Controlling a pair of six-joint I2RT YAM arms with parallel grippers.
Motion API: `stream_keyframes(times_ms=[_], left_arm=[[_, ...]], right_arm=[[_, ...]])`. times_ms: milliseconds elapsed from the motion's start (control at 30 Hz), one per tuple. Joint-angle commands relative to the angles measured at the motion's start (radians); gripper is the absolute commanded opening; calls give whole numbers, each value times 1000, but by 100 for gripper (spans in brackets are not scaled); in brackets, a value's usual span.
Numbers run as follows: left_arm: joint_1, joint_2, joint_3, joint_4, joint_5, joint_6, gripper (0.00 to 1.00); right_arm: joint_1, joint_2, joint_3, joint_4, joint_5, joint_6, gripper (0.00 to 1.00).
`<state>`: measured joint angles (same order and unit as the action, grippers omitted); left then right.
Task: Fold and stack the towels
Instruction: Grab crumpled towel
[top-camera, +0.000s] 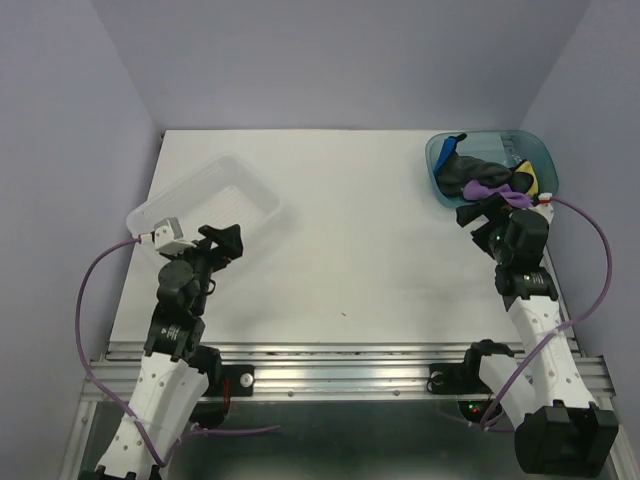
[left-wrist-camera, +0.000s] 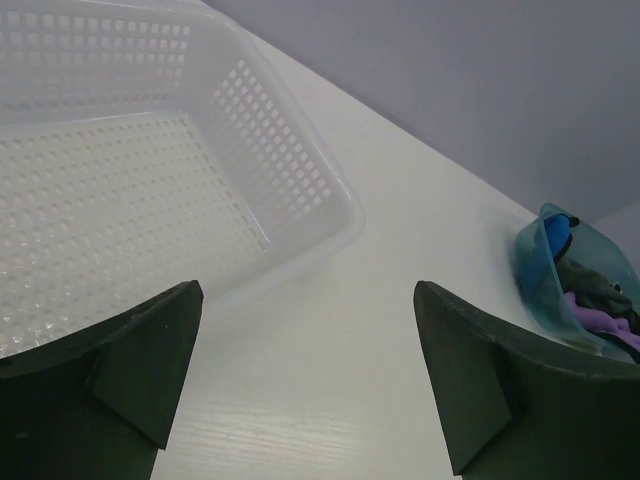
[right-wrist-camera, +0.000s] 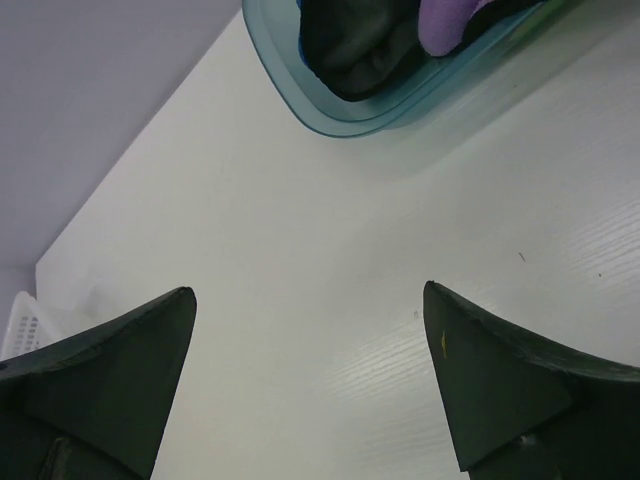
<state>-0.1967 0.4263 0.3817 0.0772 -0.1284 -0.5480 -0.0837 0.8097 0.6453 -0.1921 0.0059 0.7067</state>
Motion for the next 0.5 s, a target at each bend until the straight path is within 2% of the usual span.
stream_keyframes(times_ms=[0, 100, 133, 300, 333, 467], left_arm=[[-4, -29, -7, 35, 15, 5, 99], [-4, -29, -9, 36, 22, 2, 99], [-4, -26, -10, 38, 27, 2, 99], [-4, -8, -3, 42, 27, 3, 99], [-4, -6, 0, 41, 24, 5, 99], [-4, 2, 2, 38, 4, 11, 99]], right_arm=[[-1, -17, -15, 78, 39, -18, 100], [1, 14, -21, 183, 13, -36, 100], [-1, 35, 26, 236, 3, -68, 100], [1, 326, 304, 194, 46, -150, 100], [1, 444, 347, 168, 60, -171, 100], [1, 713, 552, 158, 111, -194, 100]])
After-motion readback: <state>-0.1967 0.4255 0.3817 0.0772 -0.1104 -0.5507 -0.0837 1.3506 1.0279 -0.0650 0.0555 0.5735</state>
